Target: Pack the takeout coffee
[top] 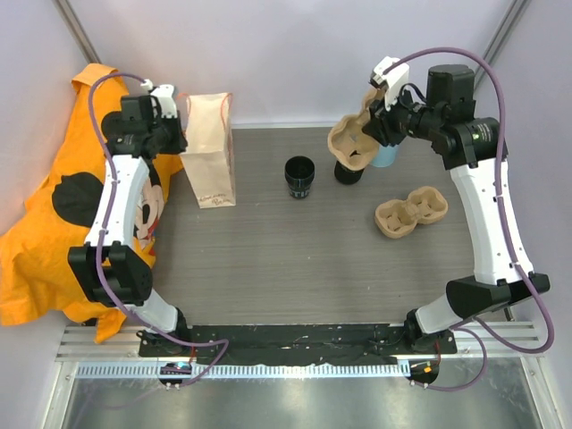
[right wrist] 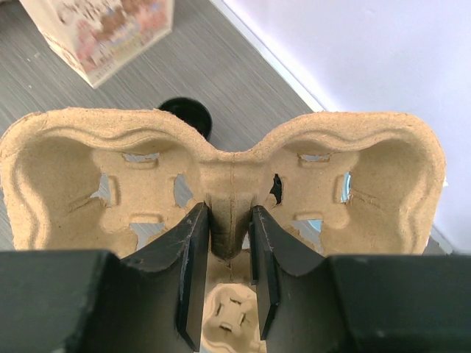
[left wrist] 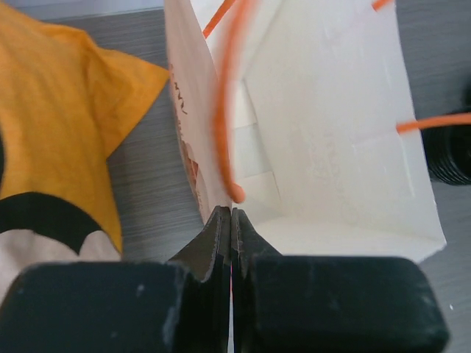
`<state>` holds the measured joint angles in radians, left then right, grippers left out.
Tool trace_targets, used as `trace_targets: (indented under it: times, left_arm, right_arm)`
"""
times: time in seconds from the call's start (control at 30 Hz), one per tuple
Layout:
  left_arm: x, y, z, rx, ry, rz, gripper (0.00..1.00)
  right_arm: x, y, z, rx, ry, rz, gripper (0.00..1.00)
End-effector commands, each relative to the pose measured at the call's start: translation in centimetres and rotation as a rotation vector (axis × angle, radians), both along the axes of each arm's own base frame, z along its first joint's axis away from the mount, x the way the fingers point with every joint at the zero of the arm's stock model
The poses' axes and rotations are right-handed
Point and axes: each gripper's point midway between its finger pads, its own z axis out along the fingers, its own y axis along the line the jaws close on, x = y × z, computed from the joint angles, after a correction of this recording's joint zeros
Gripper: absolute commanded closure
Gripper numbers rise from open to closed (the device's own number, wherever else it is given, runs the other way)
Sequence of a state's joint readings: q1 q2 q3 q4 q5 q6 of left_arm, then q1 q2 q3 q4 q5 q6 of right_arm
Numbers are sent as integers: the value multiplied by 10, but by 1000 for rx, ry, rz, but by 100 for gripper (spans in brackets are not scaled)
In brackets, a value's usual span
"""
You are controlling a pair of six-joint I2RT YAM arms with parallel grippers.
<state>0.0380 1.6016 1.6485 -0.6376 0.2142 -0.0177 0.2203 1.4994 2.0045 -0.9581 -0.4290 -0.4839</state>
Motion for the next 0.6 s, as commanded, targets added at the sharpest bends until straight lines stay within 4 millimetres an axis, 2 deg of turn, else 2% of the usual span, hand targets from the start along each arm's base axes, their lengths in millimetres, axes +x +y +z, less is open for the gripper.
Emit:
trace_targets:
  times: [0.0,0.3,0.57]
  left_arm:
    - [-20,-40,38,15,-76,-133,100]
    - [-49,-83,49,8,-67,-282,100]
    - [-72,-90,61,-21,-64,-310,100]
  right_arm:
    - [0,20,41,75,-100,33,68]
    - [-7,56,70,117,-166,124,69]
    - [-16,91,86,179,-179,203,69]
